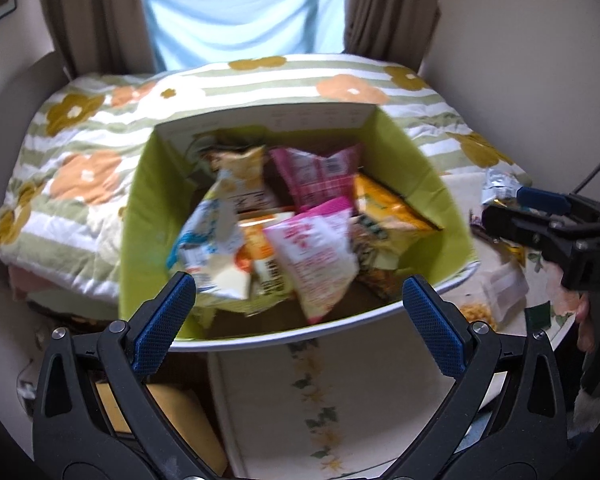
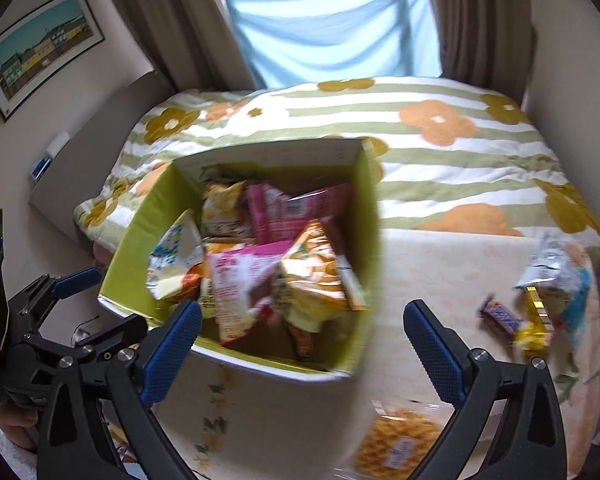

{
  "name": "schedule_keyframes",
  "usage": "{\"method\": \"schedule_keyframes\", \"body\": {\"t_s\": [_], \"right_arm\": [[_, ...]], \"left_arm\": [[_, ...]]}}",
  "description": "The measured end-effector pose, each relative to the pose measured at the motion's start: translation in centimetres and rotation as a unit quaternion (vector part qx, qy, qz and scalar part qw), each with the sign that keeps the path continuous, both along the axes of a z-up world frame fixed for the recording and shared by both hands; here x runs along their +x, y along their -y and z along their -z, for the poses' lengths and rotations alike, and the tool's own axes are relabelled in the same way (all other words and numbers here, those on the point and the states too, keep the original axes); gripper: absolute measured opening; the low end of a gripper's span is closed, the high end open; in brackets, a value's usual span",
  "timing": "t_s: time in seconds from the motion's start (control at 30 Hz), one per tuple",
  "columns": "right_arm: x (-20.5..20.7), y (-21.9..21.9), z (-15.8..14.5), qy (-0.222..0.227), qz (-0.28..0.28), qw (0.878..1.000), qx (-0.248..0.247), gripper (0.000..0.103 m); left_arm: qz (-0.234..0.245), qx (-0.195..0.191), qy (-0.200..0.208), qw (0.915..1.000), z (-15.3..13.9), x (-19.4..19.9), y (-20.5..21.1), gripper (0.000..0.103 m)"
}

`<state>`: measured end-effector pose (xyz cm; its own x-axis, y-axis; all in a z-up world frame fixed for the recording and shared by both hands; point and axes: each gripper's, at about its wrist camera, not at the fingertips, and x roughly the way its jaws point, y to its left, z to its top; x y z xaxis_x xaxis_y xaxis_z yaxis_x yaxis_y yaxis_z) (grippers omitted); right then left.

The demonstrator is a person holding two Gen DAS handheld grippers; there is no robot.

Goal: Organize snacks
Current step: 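Move both tools back over the table toward the remaining snacks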

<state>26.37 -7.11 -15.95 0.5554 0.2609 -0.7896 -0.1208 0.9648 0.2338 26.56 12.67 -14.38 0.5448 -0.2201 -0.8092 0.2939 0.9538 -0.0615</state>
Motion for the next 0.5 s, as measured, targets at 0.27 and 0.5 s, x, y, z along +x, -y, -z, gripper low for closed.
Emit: {"method": "schedule_keyframes", "body": {"t_s": [0.27, 0.5], "right_arm": [[-2.4, 7.9, -1.6, 0.019, 0.028, 0.999, -0.009, 0.101], [-4.1, 14.6, -1.8, 0.026, 0.027, 0.999, -0.032, 0.101]], "left_arm": [[-0.014, -0.017, 0.004, 0.9997, -0.6, -2.3, 6.7, 0.102], [-0.026, -0.016, -0.010, 0.9995, 0.5, -4.9, 13.5, 0.102]]}}
